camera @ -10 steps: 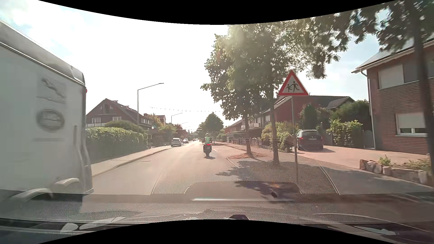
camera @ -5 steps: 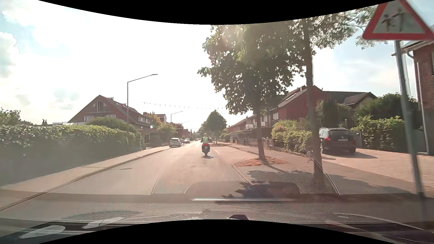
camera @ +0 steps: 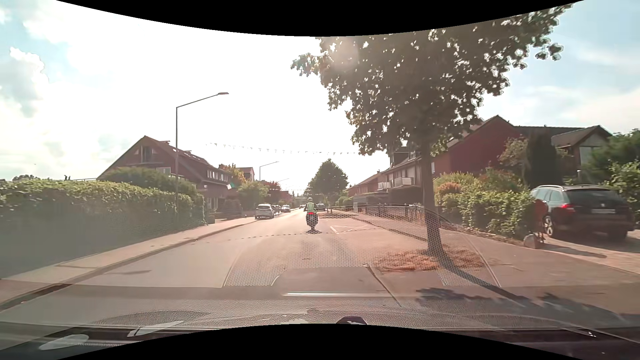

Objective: Follow the waypoints while adhering to traffic rules and regulations

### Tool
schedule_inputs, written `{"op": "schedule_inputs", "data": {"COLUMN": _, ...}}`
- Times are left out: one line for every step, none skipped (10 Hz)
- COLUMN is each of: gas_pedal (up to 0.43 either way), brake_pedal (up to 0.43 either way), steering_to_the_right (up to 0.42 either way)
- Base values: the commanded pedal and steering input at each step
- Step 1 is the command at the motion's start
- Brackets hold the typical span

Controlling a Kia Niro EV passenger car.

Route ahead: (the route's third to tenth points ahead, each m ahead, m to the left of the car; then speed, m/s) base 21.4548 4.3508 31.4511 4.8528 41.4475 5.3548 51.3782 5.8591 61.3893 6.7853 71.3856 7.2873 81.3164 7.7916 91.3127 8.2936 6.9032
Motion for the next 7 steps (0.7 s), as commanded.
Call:
{"op": "schedule_inputs", "data": {"gas_pedal": 0.157, "brake_pedal": 0.0, "steering_to_the_right": -0.062}}
{"op": "schedule_inputs", "data": {"gas_pedal": 0.157, "brake_pedal": 0.0, "steering_to_the_right": -0.059}}
{"op": "schedule_inputs", "data": {"gas_pedal": 0.157, "brake_pedal": 0.0, "steering_to_the_right": -0.056}}
{"op": "schedule_inputs", "data": {"gas_pedal": 0.157, "brake_pedal": 0.0, "steering_to_the_right": -0.053}}
{"op": "schedule_inputs", "data": {"gas_pedal": 0.157, "brake_pedal": 0.0, "steering_to_the_right": -0.045}}
{"op": "schedule_inputs", "data": {"gas_pedal": 0.157, "brake_pedal": 0.0, "steering_to_the_right": -0.042}}
{"op": "schedule_inputs", "data": {"gas_pedal": 0.157, "brake_pedal": 0.0, "steering_to_the_right": -0.04}}
